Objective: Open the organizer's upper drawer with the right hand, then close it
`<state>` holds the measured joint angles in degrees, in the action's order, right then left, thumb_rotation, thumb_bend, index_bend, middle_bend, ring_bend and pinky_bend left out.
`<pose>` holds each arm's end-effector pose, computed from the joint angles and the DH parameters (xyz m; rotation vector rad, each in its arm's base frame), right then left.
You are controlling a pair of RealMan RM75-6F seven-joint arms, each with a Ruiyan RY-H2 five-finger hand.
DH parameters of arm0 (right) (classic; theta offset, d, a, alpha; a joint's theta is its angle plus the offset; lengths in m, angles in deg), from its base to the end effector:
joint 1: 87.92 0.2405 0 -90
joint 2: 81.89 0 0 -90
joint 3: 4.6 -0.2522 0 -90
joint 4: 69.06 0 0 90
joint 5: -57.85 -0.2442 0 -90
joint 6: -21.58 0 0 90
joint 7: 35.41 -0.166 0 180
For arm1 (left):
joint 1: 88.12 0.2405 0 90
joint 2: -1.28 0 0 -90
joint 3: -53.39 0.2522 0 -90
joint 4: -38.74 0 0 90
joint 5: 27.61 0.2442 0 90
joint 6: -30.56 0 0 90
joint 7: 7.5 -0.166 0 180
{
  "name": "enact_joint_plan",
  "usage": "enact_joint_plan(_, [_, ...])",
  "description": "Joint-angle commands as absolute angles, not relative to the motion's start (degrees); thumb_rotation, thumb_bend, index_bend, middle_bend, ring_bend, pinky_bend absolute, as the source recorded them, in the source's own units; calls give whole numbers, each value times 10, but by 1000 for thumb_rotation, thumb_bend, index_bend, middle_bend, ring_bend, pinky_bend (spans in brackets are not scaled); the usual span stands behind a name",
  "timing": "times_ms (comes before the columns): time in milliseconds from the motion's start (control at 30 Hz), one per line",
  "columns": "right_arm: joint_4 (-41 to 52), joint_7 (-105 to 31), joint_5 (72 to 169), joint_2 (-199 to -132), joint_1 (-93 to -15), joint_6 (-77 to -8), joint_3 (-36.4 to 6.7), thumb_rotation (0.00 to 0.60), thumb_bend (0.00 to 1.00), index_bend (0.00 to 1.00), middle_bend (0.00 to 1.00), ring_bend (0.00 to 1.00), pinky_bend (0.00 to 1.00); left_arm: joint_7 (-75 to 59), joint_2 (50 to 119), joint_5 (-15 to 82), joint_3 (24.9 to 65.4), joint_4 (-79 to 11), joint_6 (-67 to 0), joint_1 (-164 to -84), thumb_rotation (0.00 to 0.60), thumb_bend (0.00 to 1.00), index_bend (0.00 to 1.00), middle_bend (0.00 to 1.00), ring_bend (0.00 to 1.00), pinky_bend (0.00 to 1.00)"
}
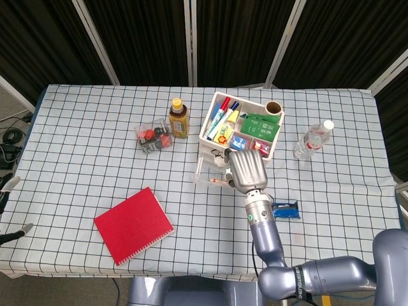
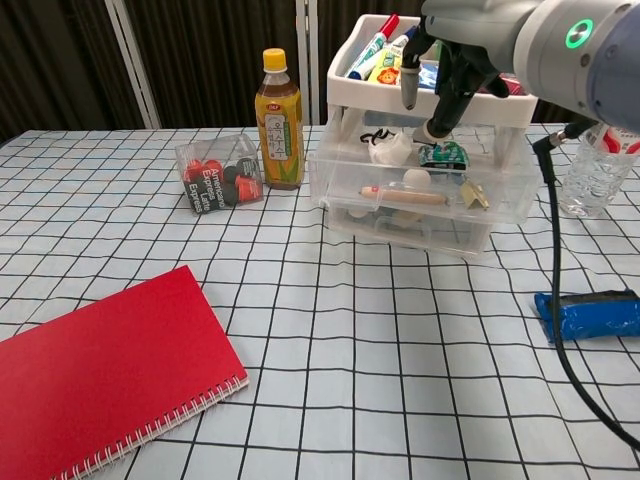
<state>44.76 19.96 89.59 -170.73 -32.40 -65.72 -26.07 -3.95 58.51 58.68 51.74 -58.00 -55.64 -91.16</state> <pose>-0.0072 -0.3397 0.0106 1.5682 -0.9020 0.8917 -0.3214 0.1899 0.1565 -1.3641 -0.9329 -0.9010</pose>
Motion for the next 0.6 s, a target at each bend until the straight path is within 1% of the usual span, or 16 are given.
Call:
enact_joint_plan(33, [441, 203, 894, -1709, -321, -650, -259, 600, 162, 531, 1000, 1000, 798, -38, 585, 587, 518, -580, -556, -912, 600, 154, 0, 0, 0, 0])
enact_joint_plan(267, [433, 199, 892, -1710, -317, -631, -255, 600, 167, 546, 1000, 1000, 798, -35, 584, 584, 517, -579, -554, -912, 600, 155, 0, 0, 0, 0])
enact_joint_plan(367, [430, 196, 894, -1710, -317, -629, -253, 600, 167, 534, 1000, 1000, 798, -33, 583, 584, 517, -579, -554, -912, 600, 155, 0, 0, 0, 0])
enact_joint_plan(467, [430, 204, 891, -1715, -316, -649, -257, 600, 169, 512, 1000, 1000, 798, -33, 584, 582, 517, -578, -552, -912, 600, 155, 0, 0, 0, 0])
enact_joint_plan(600, [434, 221, 889, -1724, -310, -680, -266, 600, 177, 514, 1000, 1000, 798, -33, 583, 582, 517, -579, -550, -913, 600, 154, 0, 0, 0, 0])
